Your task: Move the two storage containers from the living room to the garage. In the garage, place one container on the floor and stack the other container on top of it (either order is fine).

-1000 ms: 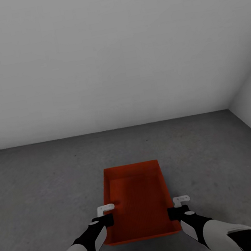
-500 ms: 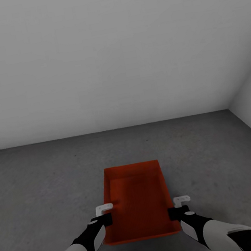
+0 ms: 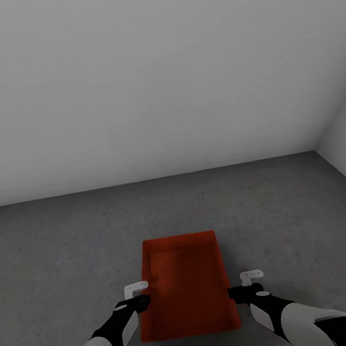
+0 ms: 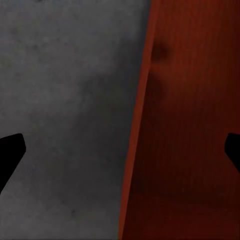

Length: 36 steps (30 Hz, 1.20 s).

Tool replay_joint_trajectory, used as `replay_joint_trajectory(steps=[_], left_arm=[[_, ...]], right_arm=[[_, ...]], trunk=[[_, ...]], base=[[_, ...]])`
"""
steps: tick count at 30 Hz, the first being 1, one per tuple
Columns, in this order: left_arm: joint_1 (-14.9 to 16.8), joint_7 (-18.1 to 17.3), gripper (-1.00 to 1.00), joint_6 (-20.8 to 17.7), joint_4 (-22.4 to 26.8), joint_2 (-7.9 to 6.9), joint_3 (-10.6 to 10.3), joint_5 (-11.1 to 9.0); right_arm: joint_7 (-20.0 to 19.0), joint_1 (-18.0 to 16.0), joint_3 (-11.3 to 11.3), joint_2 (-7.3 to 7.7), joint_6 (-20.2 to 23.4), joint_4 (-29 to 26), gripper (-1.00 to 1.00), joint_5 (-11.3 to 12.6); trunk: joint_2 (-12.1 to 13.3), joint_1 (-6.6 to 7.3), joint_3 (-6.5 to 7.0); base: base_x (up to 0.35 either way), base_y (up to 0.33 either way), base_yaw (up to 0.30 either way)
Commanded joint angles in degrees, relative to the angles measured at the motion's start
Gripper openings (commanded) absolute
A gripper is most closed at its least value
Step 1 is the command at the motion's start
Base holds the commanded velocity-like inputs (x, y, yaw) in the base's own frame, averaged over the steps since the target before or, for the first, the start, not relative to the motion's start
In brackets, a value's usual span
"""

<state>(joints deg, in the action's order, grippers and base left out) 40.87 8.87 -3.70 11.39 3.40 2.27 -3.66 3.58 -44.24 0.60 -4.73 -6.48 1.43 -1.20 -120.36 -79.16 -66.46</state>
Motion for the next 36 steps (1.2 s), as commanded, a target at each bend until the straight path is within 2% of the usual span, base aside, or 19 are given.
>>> replay_joint_trajectory(steps=[1,27,36], left_arm=[[0.00,0.10,1.00,-0.29,0.13,0.03,0.20,-0.39],[-0.03,0.10,1.00,-0.26,-0.24,0.38,0.28,-0.99],[-0.04,0.10,1.00,-0.29,-0.24,0.38,0.28,-1.00]], right_arm=[[0.20,-0.06,0.05,-0.02,-0.29,0.15,1.00,-0.15],[0.28,-0.06,0.02,-0.02,-0.38,0.15,1.00,-0.12],[0.28,-0.06,0.02,-0.02,-0.36,0.15,1.00,-0.12]], trunk=[[-0.02,0.01,-0.04],[-0.02,0.01,-0.04],[3.59,1.98,1.58]], base=[[0.000,0.000,0.000],[0.000,0.000,0.000],[0.000,0.000,0.000]])
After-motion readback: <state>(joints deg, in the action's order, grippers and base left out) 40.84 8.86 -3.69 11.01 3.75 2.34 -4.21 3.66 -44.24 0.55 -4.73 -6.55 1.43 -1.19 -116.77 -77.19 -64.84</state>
